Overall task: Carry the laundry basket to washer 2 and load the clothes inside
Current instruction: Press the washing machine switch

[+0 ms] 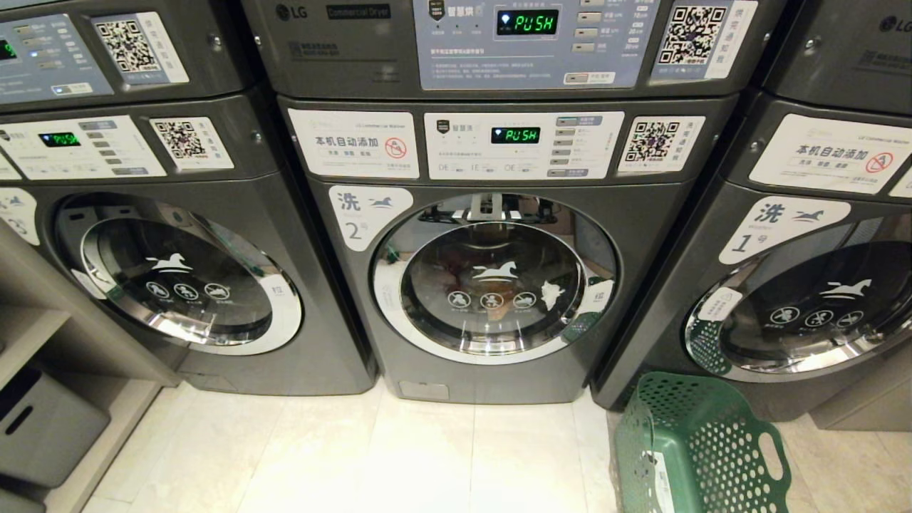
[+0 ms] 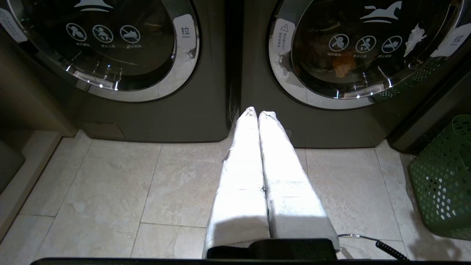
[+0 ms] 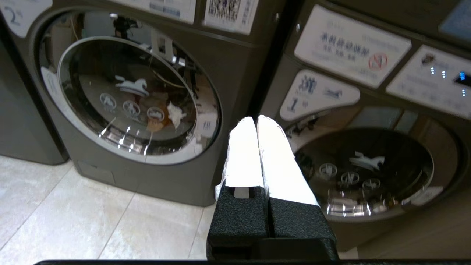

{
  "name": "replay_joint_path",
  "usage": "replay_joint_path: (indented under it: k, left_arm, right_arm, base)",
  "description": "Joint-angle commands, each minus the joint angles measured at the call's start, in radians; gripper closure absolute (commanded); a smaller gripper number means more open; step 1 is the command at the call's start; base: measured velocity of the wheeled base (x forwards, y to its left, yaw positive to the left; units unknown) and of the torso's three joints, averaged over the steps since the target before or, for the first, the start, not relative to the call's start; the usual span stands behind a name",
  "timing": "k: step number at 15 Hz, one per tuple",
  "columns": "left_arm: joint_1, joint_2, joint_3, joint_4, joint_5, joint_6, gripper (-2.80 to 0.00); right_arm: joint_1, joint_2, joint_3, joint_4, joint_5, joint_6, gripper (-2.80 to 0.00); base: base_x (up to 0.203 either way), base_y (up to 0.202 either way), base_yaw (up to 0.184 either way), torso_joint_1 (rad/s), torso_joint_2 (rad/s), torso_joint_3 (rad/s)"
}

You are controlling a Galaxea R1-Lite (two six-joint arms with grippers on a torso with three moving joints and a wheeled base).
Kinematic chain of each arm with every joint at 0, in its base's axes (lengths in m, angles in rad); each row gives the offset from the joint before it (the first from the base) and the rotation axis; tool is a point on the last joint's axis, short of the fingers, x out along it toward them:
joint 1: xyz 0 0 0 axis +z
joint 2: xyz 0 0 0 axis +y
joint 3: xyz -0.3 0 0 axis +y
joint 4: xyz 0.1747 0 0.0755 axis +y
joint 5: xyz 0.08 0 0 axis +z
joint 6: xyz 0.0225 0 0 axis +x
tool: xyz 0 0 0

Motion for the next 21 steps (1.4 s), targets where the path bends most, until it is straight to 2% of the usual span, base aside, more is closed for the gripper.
replay_joint_path:
  k: [1,3,6,7,10,13,15,16,21]
  left_arm:
    - [0.0,-0.002,0.0,0.0,0.001,-0.001,0.0]
    - [0.0,-0.002,0.0,0.0,0.001,-0.001,0.0]
    - [0.0,-0.002,0.0,0.0,0.001,-0.001,0.0]
    - [0.0,-0.002,0.0,0.0,0.001,-0.001,0.0]
    - [0.0,-0.002,0.0,0.0,0.001,-0.001,0.0]
    - [0.0,-0.002,0.0,0.0,0.001,-0.001,0.0]
    - [0.0,-0.002,0.0,0.0,0.001,-0.001,0.0]
    - [0.0,-0.002,0.0,0.0,0.001,-0.001,0.0]
    - [0.0,-0.002,0.0,0.0,0.001,-0.001,0.0]
  right_arm:
    - [0.032,0.508,-0.233,-0.108,0.008,-0.008,0.0]
    - [0.107,0.771,-0.372,-0.245,0.016,-0.014,0.0]
    - [0.255,1.029,-0.499,-0.499,0.022,-0.023,0.0]
    - [0.308,1.071,-0.522,-0.587,0.022,-0.025,0.0]
    - [0.388,1.085,-0.495,-0.639,0.023,-0.022,0.0]
    - [0.412,1.159,-0.46,-0.739,0.015,-0.013,0.0]
    - [0.409,1.223,-0.456,-0.865,-0.042,-0.012,0.0]
    - [0.406,1.234,-0.442,-0.882,-0.07,-0.01,0.0]
    - [0.388,1.319,-0.48,-0.921,-0.078,-0.008,0.0]
  base:
    - [0.0,0.0,0.0,0.0,0.0,0.0]
    - [0.0,0.0,0.0,0.0,0.0,0.0]
    - [0.0,0.0,0.0,0.0,0.0,0.0]
    - [0.0,0.0,0.0,0.0,0.0,0.0]
    - [0.0,0.0,0.0,0.0,0.0,0.0]
    - [0.0,0.0,0.0,0.0,0.0,0.0]
    - [0.0,0.0,0.0,0.0,0.0,0.0]
    - [0.0,0.0,0.0,0.0,0.0,0.0]
    - [0.0,0.0,0.0,0.0,0.0,0.0]
